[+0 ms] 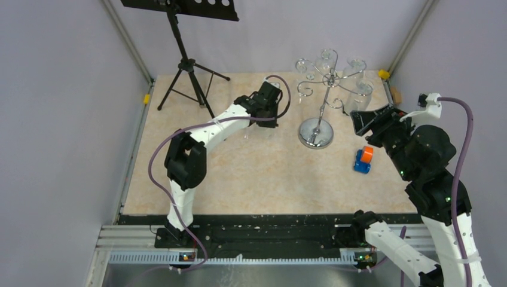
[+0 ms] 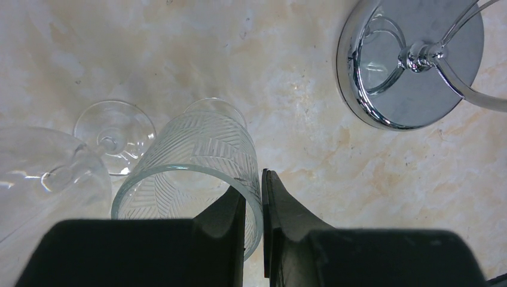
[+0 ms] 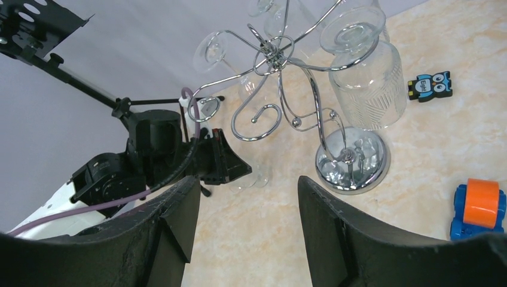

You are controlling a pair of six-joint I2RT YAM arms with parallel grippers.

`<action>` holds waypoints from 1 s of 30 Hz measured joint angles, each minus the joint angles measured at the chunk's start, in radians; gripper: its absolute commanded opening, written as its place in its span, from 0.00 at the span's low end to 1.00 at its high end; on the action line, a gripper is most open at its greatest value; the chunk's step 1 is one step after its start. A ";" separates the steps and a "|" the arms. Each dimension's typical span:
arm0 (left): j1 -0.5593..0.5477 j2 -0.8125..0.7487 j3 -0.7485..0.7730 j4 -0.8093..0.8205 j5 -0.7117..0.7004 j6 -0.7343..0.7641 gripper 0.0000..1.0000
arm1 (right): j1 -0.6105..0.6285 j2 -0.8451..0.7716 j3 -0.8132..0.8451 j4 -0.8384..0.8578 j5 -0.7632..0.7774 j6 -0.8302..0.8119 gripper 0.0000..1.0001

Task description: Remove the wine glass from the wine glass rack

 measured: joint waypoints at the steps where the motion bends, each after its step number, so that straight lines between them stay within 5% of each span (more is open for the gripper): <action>1: 0.000 0.002 0.000 0.004 0.000 -0.001 0.03 | 0.000 0.000 0.000 0.000 0.000 0.001 0.61; 11: 0.004 0.031 -0.008 0.014 0.002 -0.017 0.20 | 0.000 -0.006 0.000 -0.003 0.000 0.002 0.61; 17: 0.005 0.034 -0.012 0.033 0.003 -0.024 0.39 | 0.000 -0.006 0.000 -0.008 0.000 0.009 0.61; 25: 0.013 -0.011 -0.020 0.065 0.061 -0.040 0.46 | 0.000 0.004 0.033 -0.039 -0.003 0.017 0.62; 30: 0.029 -0.098 -0.049 0.078 0.106 -0.046 0.50 | 0.000 0.018 0.053 -0.053 -0.006 0.007 0.82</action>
